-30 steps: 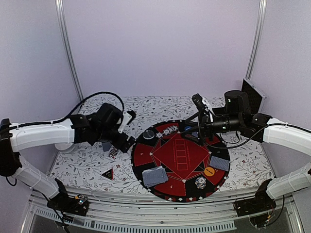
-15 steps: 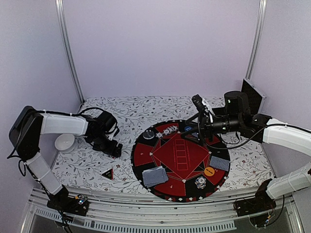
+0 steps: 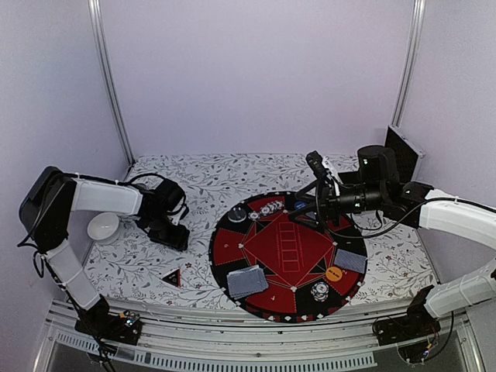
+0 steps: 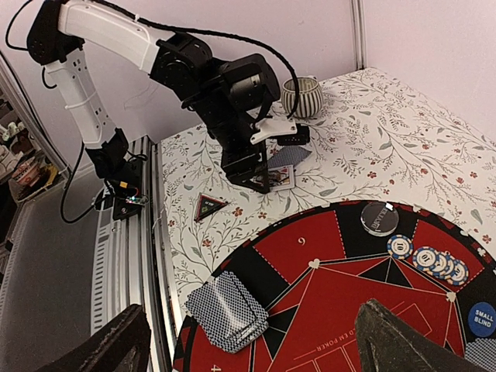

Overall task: Distribute texas hold em gaming equipment
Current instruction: Pick up the face-down deck piles from the face-down deck piles, then pass from the left arm to the right

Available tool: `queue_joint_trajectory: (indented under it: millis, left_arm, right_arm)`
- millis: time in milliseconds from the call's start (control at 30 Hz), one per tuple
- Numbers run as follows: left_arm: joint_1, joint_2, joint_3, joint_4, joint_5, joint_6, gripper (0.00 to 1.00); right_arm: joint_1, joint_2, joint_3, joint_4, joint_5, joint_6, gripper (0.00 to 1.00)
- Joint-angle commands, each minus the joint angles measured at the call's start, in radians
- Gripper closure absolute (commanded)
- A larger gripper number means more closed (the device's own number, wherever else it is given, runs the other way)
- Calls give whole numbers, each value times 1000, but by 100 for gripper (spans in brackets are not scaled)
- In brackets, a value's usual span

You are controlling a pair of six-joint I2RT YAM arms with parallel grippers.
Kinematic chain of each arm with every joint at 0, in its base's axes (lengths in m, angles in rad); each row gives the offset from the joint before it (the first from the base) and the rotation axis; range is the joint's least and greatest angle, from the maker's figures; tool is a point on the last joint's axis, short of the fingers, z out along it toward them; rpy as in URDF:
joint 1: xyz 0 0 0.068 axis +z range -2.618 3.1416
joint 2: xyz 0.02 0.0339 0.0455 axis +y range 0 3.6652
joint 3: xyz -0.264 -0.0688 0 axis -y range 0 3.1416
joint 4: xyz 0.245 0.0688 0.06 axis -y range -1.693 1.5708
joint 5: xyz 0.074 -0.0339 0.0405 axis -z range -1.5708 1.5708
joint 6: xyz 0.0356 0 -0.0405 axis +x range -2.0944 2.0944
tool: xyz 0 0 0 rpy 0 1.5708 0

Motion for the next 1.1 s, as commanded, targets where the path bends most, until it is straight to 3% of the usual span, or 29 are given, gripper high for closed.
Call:
queue_joint_trajectory:
  millis: [0,233,333,400,500,600,700,833,1067]
  left_arm:
    - [23,63,-28,13,93,21,40]
    - [22,15,-37,11,98,30,66]
    - [3,-48,-27,-1,59,36,69]
    - [-47,-109,-14,1,5,65,69]
    - [-211,-223,13,19,-173,139,77]
    - [-454,-349,-9,141,-392,267,74]
    - [-591,-448,-46,287,-501,378,71]
    - [-671,-482,-40,360,-520,437,68]
    - [-742,-420,1,364,-552,472,68]
  right_arm:
    - [-2,-10,3,19,-13,-2,7]
    - [-2,-13,2,21,-12,2,7]
    - [-3,-3,12,21,-3,15,7]
    - [-8,14,29,22,16,60,7]
    - [-37,69,72,26,11,186,7]
    - [-48,133,104,81,-78,327,13]
    - [-22,198,118,193,-179,452,26]
    - [77,301,221,175,-237,409,35]
    - [126,394,273,243,-304,428,36]
